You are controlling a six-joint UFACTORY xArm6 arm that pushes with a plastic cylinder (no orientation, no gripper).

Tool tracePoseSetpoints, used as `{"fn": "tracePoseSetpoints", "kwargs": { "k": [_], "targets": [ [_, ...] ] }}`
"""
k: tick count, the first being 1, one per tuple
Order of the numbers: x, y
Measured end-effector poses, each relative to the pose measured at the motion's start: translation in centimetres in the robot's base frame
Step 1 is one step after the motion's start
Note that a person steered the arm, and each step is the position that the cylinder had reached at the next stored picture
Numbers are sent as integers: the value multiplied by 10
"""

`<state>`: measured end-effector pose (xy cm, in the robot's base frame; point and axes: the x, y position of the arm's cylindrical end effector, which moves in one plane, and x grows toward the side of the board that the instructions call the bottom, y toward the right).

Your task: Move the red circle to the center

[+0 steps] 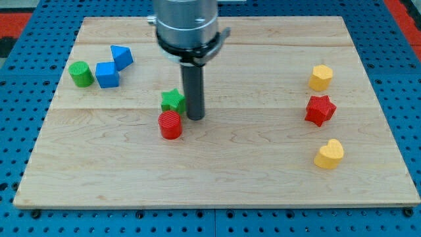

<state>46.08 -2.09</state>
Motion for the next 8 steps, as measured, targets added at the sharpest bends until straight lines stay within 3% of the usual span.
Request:
{"fn": "tracePoseSetpoints", "kwargs": {
  "k": [1, 2, 3, 4, 6, 7, 8],
  "targets": [
    [1, -9],
    [44, -14],
    [60, -73],
    [48, -104],
    [23, 52],
    [-41, 80],
    [-19, 81]
  ]
}}
